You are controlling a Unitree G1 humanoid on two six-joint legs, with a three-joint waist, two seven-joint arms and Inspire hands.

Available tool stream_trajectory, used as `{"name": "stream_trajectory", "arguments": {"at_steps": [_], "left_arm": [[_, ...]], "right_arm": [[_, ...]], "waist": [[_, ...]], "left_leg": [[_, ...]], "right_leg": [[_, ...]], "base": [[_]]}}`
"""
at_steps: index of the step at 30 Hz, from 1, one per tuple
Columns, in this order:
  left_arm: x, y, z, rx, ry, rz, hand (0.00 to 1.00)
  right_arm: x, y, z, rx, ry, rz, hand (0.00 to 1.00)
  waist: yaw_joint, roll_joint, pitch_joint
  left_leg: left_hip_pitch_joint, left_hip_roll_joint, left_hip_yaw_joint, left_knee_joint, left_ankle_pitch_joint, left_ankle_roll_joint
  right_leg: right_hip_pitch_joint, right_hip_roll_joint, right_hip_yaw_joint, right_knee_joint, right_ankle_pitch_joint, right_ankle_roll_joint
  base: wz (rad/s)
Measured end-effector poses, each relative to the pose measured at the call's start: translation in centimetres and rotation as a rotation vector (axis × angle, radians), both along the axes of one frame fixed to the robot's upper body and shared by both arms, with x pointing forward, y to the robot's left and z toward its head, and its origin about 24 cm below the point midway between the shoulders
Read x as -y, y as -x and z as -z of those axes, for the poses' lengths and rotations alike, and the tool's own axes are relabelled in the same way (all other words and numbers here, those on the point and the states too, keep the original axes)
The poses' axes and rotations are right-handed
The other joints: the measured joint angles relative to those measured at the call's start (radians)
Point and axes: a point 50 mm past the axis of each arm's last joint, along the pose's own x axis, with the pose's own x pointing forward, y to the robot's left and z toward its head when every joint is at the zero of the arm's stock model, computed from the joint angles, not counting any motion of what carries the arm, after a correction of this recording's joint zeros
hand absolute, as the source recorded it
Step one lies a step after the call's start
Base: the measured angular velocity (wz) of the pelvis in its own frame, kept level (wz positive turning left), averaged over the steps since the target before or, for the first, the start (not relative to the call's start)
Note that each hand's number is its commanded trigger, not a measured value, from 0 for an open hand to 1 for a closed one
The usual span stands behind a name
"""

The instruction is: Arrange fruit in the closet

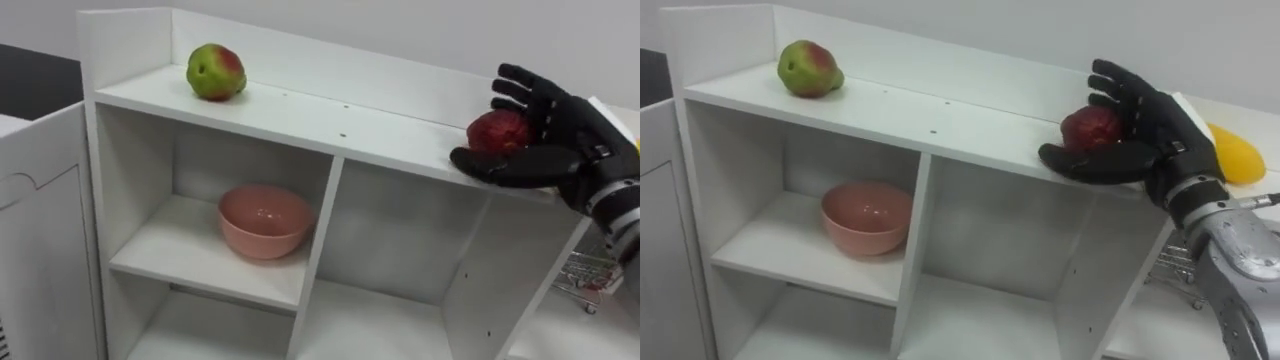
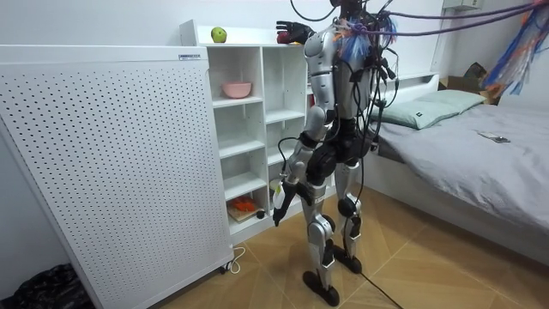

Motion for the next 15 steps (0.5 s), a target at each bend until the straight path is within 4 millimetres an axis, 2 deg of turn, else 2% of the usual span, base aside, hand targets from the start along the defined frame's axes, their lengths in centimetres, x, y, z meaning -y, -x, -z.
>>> {"name": "stream_trajectory", "arguments": {"at_steps": [7,15], "left_arm": [[-0.3,-0.2,-0.1,-0.002,0.005,0.005,0.00],[-0.3,-0.3,0.0,-0.010,0.014,0.010,0.00]], "right_arm": [[-0.3,0.0,0.0,-0.005,0.048,-0.022,1.00],[-0.5,-0.1,-1.1,0.046,0.049,-0.023,1.00]], "waist": [[0.017,-0.001,0.0046],[0.022,0.007,0.0110]], "left_leg": [[-0.003,0.001,-0.002,-0.006,-0.002,0.002],[-0.006,0.001,-0.012,-0.007,-0.002,0.002]], "right_leg": [[0.002,0.001,-0.003,0.000,0.000,0.000],[0.003,0.000,-0.019,-0.001,-0.001,0.001]], "base": [[0.00],[0.04]]}}
